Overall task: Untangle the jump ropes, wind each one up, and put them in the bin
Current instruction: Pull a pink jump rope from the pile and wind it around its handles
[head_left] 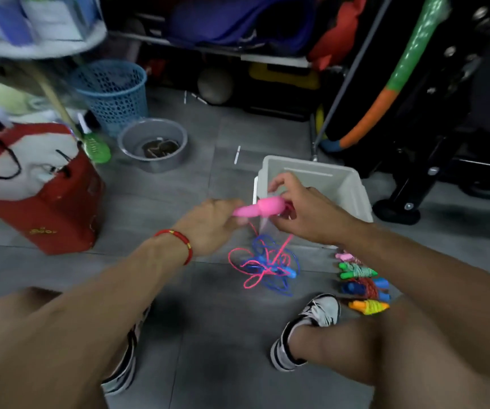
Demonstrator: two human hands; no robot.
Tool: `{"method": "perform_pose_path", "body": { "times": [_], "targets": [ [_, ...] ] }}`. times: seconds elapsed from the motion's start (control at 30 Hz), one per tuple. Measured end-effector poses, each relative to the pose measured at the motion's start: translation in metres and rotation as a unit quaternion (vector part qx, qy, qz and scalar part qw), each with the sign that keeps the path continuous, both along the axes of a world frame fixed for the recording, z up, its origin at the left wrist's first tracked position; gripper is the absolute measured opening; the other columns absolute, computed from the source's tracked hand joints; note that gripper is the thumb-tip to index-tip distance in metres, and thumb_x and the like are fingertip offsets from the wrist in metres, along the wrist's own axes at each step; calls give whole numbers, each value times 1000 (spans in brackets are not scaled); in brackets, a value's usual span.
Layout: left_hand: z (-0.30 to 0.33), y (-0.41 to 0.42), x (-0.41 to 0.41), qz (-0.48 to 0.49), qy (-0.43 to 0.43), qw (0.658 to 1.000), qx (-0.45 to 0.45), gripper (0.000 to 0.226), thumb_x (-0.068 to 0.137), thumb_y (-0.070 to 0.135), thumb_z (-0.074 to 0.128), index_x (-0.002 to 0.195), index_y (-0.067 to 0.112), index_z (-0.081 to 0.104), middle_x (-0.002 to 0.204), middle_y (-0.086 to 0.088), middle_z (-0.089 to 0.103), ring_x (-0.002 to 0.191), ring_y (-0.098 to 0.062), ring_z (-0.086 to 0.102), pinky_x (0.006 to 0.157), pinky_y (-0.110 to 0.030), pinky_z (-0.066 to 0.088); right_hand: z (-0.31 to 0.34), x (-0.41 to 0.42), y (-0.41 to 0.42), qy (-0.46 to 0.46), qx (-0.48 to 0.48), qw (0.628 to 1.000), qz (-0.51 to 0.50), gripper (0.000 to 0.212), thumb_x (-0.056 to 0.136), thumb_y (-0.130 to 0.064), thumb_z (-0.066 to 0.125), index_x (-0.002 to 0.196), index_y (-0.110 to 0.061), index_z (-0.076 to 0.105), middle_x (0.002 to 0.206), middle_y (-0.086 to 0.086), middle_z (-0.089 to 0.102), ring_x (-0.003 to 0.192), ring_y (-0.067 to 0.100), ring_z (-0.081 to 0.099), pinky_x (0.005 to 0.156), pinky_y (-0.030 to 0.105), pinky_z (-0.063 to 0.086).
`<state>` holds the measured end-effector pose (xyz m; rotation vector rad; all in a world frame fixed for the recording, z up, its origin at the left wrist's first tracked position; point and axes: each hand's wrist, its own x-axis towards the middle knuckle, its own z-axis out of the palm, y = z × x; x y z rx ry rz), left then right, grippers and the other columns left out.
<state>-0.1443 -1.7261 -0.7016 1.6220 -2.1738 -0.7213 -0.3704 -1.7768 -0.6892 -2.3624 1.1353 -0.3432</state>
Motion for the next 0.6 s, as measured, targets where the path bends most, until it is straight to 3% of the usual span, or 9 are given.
{"method": "perform_pose_path", "body": {
  "times": [0.1,0.13,0.2,0.23,0.27,0.33,0.43,0.5,0.6],
  "targets": [
    [5,2,26,134,117,983,49,21,98,25,58,78,19,52,71,0,54,59,-22,47,60,-32,29,-19,-7,-17,68,61,995,-48,18,87,-14,67,94,-29,57,78,-6,71,75,9,67,78,33,54],
    [8,1,35,212,251,941,82,20,97,20,56,77,19,51,66,1,50,49,-18,41,54,-30,32,-27,-11,-25,98,98,989,-49,16,88,-12,64,85,-27,59,75,-5,71,78,14,69,83,37,55],
    [18,-3,57,363,490,784,113,24,102,13,45,79,17,51,56,2,42,36,-10,32,43,-20,32,-41,-15,-39,168,155,973,-31,17,90,-13,62,78,-24,61,71,-5,68,82,23,70,87,44,55],
    [20,-4,73,407,539,728,121,27,105,14,40,80,16,49,52,3,40,33,-9,29,41,-16,31,-46,-15,-43,191,166,967,-30,14,92,-16,63,79,-21,63,74,-3,69,83,25,69,88,45,54],
    [19,-5,86,436,546,703,132,28,106,16,39,79,16,48,49,3,40,32,-9,29,39,-14,32,-48,-13,-47,188,168,967,-37,13,94,-20,63,81,-18,66,77,0,71,80,23,68,86,44,54],
    [8,-4,104,468,480,721,173,29,105,15,40,76,16,46,50,0,41,31,-12,31,40,-16,36,-45,-3,-51,98,166,979,-65,20,100,-23,58,82,-17,67,70,-1,69,68,17,65,74,38,54],
    [-17,4,110,454,247,823,237,13,98,10,50,85,10,54,64,-7,51,36,-16,41,49,-23,38,-29,23,-54,-30,103,992,-73,24,101,-23,53,83,-24,69,62,-9,58,58,12,57,63,31,46],
    [-28,13,107,382,82,874,290,9,95,11,52,95,5,59,75,-11,64,45,-23,55,49,-24,42,-16,43,-53,-26,55,997,-37,22,99,-32,54,87,-28,72,68,-9,60,64,9,53,67,32,44],
    [-31,30,98,214,-145,888,381,14,89,12,56,97,2,63,85,-11,68,70,-27,72,51,-30,55,1,67,-45,-4,58,998,16,23,94,-43,54,94,-32,74,73,-9,65,69,13,56,72,33,47]
  ]
}}
